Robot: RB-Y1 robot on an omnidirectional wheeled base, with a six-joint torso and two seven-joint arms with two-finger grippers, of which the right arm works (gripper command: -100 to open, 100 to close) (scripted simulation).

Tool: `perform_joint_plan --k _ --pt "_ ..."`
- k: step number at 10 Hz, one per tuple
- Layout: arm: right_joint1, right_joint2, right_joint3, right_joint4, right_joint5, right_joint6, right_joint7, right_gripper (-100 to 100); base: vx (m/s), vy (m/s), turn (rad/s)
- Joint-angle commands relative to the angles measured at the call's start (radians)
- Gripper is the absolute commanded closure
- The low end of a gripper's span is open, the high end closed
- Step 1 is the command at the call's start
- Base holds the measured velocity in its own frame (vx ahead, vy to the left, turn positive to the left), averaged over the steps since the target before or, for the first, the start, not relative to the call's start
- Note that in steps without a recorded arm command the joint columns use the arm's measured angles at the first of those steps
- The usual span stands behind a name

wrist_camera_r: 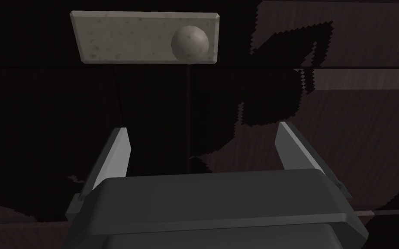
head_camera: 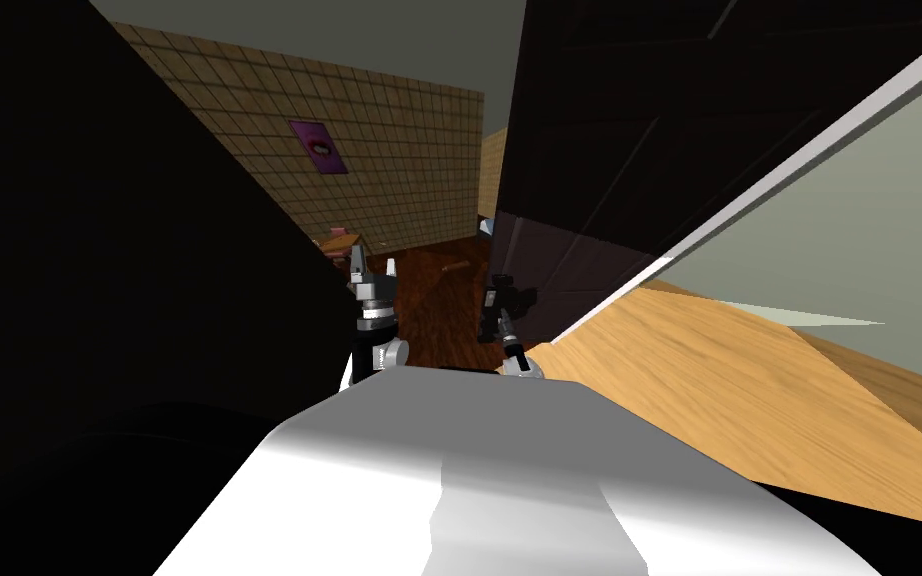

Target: Push the door open

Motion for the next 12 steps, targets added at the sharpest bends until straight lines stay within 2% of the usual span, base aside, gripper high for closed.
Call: perform_joint_plan --k 1,3,7,9,12 --pt "0.001 0.023 -0.004 -0.001 -0.006 0.0 -0.001 -100 -0.268 0.059 -0.076" --pt "0.003 0.001 -0.006 0.0 -0.005 -0.004 0.002 -100 -0.013 0.038 0.007" --pt "0.005 -0.011 -0.012 0.004 -0.008 -0.014 0.005 -100 0.208 0.012 0.023" --pt "0.006 -0.008 -0.015 0.006 -0.01 -0.02 0.007 -100 0.206 0.037 0.022" --pt "0.008 0.012 -0.021 0.009 -0.012 -0.029 0.01 -100 0.199 0.037 0.025"
